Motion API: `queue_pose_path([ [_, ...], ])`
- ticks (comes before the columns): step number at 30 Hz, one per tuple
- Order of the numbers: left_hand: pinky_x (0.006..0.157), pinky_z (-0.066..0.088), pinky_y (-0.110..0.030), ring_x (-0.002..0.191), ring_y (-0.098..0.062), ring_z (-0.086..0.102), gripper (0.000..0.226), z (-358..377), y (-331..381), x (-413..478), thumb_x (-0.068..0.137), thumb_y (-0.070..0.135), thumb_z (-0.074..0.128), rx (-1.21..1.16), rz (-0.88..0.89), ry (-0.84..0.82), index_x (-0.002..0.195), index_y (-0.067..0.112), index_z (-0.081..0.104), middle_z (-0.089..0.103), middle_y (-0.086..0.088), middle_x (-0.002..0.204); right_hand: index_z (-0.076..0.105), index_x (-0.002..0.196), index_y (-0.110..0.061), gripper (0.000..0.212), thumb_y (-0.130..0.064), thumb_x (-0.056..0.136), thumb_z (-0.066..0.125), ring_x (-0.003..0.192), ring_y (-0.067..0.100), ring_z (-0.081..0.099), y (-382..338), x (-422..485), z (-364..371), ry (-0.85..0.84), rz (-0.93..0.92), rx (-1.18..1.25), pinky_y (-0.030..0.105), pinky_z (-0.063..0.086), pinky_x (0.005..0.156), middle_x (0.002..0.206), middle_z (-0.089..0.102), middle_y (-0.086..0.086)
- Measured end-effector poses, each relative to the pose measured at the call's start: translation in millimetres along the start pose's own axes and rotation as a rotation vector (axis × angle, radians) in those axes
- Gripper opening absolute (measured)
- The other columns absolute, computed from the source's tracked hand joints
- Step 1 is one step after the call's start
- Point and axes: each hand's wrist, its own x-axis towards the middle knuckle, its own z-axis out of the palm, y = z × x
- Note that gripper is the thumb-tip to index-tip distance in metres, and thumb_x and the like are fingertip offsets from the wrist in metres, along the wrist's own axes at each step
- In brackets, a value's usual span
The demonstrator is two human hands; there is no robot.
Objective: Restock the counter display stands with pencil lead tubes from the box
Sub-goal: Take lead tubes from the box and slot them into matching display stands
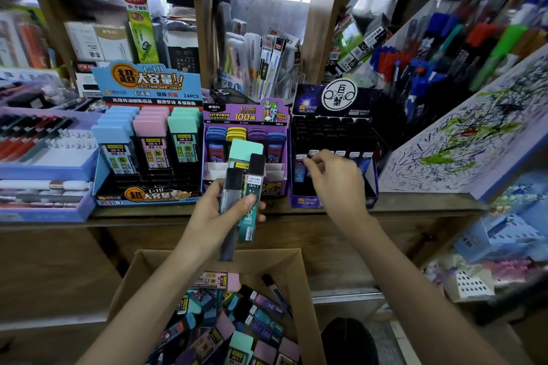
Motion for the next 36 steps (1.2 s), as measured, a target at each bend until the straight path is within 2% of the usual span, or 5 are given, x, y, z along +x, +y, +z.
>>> queue_pose_path([
  [7, 0.063, 0.050, -0.014, 0.079, -0.007, 0.068, 0.038, 12.4, -6.9, 3.3, 0.075, 0.029, 0.066, 0.105, 0.033, 0.009, 0.111, 0.022, 0.055, 0.072, 0.010, 0.089, 0.063, 0.087, -0.026, 0.002, -0.025, 0.088, 0.063, 0.084, 0.008, 0.064, -36.9, -33.9, 0.8, -0.371, 0.170, 0.889, 0.024, 0.055, 0.071, 0.087, 0.066, -0.006],
  [13, 0.058, 0.048, -0.009, 0.077, 0.003, 0.065, 0.022, 12.7, -11.8, 2.0, 0.084, 0.024, 0.060, 0.152, 0.036, 0.042, 0.106, 0.024, 0.054, 0.069, 0.021, 0.082, 0.064, 0.085, -0.008, 0.003, -0.012, 0.085, 0.065, 0.070, 0.011, 0.066, -26.8, -28.8, -8.1, -0.411, 0.289, 1.001, 0.023, 0.055, 0.060, 0.083, 0.069, 0.006],
  [21, 0.061, 0.058, -0.028, 0.079, -0.024, 0.071, 0.019, 5.0, -8.8, 1.7, 0.092, 0.012, 0.050, 0.076, -0.012, 0.035, 0.110, 0.019, 0.051, 0.074, -0.004, 0.090, 0.063, 0.093, -0.012, 0.011, -0.010, 0.083, 0.068, 0.072, 0.006, 0.067, 25.8, 23.6, -50.0, 0.005, 0.256, 0.933, 0.017, 0.054, 0.059, 0.086, 0.069, 0.004],
  [30, 0.059, 0.057, -0.027, 0.078, -0.023, 0.072, 0.019, 10.9, -12.4, 1.0, 0.091, 0.013, 0.052, 0.074, -0.017, 0.061, 0.109, 0.020, 0.051, 0.074, -0.004, 0.090, 0.067, 0.096, -0.020, 0.016, -0.011, 0.083, 0.069, 0.087, 0.019, 0.067, 41.5, 29.4, -9.5, -0.098, 0.129, 0.771, 0.033, 0.057, 0.078, 0.090, 0.070, 0.007],
  [36, 0.059, 0.057, -0.026, 0.078, -0.023, 0.072, 0.020, 9.6, -12.7, 2.0, 0.092, 0.014, 0.052, 0.067, -0.020, 0.053, 0.110, 0.021, 0.052, 0.074, -0.004, 0.090, 0.067, 0.084, -0.031, 0.021, -0.011, 0.082, 0.070, 0.078, 0.006, 0.067, 41.1, 32.3, -9.7, -0.104, 0.117, 0.808, 0.021, 0.056, 0.069, 0.079, 0.069, -0.007],
])
